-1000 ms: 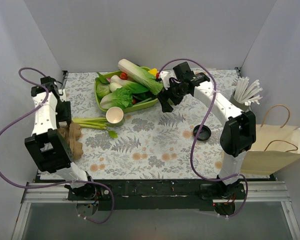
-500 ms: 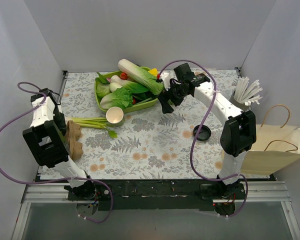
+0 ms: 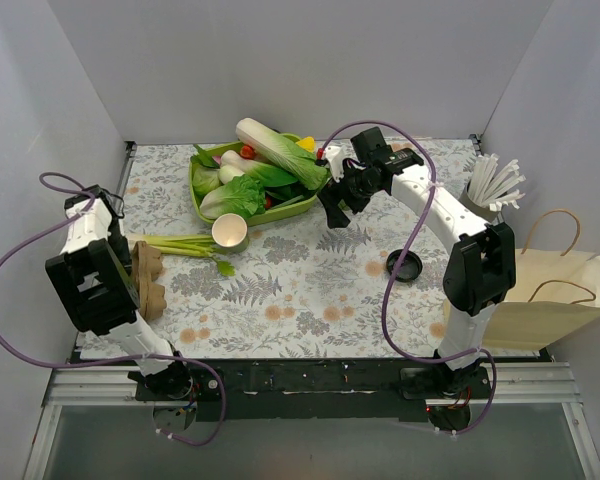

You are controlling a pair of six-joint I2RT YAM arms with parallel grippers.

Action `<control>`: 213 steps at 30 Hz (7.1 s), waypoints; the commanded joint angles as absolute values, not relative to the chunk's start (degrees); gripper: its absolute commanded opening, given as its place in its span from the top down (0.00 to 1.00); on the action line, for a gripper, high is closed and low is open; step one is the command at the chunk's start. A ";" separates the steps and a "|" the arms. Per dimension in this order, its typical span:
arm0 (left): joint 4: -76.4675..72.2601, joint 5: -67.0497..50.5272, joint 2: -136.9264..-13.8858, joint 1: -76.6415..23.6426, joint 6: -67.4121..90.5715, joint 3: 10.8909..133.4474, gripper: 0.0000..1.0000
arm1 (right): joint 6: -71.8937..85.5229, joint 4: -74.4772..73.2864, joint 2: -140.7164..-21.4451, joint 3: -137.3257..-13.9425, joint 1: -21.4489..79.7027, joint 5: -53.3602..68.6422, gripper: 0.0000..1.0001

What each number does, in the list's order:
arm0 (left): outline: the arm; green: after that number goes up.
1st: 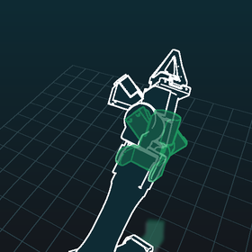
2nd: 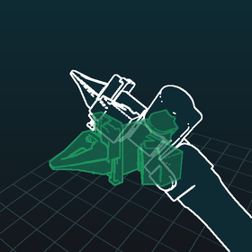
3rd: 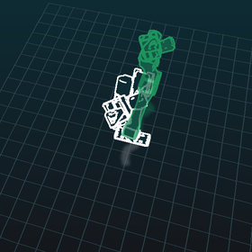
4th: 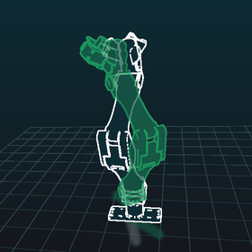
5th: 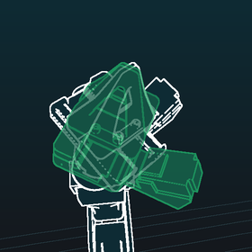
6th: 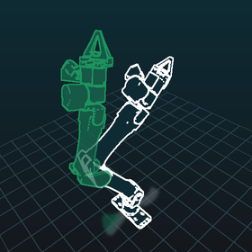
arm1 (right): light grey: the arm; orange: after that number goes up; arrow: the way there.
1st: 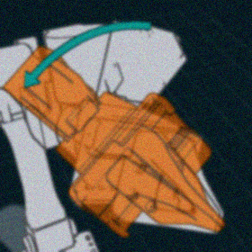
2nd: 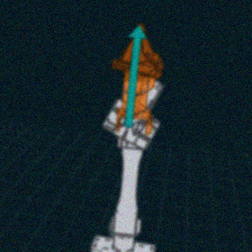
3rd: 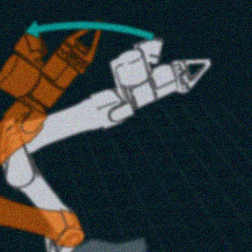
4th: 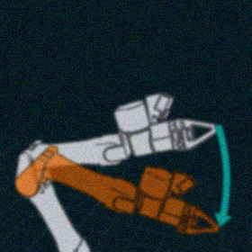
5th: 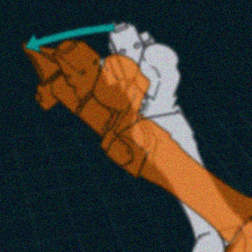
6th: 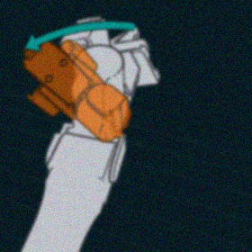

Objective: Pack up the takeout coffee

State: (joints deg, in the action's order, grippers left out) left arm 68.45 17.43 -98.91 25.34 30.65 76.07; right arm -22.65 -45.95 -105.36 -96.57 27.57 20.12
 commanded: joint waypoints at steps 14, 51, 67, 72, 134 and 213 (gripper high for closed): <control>71.01 23.74 -89.21 25.58 28.56 78.38 1.00 | -22.15 -44.56 -103.89 -96.85 27.07 22.67 0.02; 60.83 13.40 -61.36 -37.79 1.50 53.10 1.00 | -18.99 -42.36 -99.14 -99.41 12.75 18.28 0.02; 69.07 0.46 -57.22 -37.79 -3.25 53.24 0.43 | -19.78 -43.59 -94.57 -99.32 12.74 21.62 0.02; 69.26 -11.23 -62.82 -37.79 -1.59 63.88 0.28 | -21.52 -45.43 -90.44 -97.22 12.83 18.82 0.02; 57.83 -15.90 -79.01 -36.04 12.83 72.68 0.21 | -43.18 -43.32 -88.79 -78.12 8.17 17.90 0.04; 56.40 -12.49 -80.09 -33.23 19.78 70.32 0.16 | -41.76 -60.31 -75.14 -89.30 25.74 31.30 0.99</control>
State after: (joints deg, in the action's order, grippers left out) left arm 51.07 -18.72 -89.36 -35.00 19.14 72.97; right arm -52.01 -70.65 -74.32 -87.99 21.47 31.79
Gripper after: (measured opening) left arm 0.834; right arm 0.022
